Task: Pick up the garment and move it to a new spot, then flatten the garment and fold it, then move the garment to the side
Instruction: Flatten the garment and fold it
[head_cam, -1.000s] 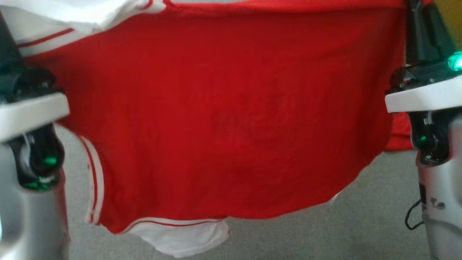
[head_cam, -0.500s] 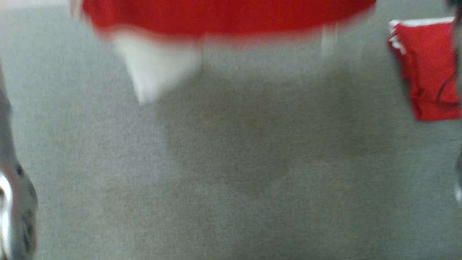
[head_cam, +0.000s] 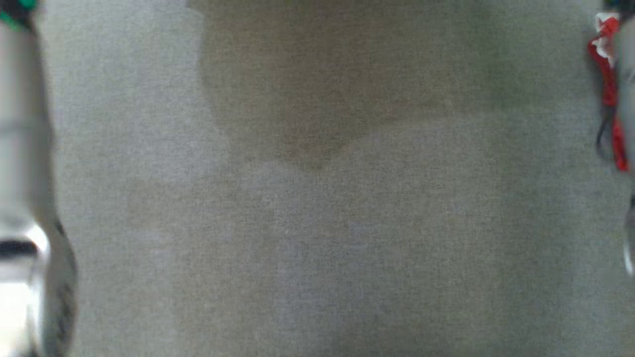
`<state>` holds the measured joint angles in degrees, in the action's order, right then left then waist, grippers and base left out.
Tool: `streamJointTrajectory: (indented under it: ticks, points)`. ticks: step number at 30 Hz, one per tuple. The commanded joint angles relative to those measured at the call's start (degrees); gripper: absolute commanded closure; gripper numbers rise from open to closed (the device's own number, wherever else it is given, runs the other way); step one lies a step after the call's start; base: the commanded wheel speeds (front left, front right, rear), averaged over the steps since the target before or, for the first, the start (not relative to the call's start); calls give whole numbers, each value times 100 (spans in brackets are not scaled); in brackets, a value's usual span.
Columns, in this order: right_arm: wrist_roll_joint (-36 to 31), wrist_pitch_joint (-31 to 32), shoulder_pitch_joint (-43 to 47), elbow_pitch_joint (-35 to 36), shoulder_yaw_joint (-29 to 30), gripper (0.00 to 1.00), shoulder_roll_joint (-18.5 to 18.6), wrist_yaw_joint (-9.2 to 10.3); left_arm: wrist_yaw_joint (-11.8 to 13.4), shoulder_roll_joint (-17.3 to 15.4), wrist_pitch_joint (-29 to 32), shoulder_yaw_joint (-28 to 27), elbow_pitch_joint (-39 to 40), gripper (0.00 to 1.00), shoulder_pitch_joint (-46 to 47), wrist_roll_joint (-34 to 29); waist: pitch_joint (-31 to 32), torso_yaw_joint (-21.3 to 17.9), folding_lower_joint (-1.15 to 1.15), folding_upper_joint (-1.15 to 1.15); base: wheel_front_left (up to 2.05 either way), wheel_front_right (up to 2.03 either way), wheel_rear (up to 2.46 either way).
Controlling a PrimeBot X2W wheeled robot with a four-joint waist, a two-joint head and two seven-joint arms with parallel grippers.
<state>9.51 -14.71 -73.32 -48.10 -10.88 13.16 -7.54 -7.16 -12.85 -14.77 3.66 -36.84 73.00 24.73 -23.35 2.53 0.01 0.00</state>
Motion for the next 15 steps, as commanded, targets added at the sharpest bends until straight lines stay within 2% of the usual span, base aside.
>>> streamJointTrajectory:
  ticks: [1, 6, 13, 15]
  points:
    - [49, -27, 336, 44, -84, 100, 33, 5, -27, -215, -21, -12, 148, 100, -407, 17, 101, 35, -1, 0, 0, 0, 0]
    - [356, -28, 1175, -468, -620, 100, 146, 5, -31, -266, -21, 484, 165, 100, -1702, 367, 462, 55, -1, 0, 0, 0, 0]
    - [1129, 445, 2031, -870, -1796, 100, 390, 5, -32, -761, 159, 1490, 280, 100, -3221, 1095, 1034, 41, -1, 0, 0, 0, 0]
    - [1266, 543, 2133, -848, -1966, 100, 438, 5, -32, -859, 209, 1595, 329, 100, -3405, 1177, 1112, 19, -1, 0, 0, 0, 0]
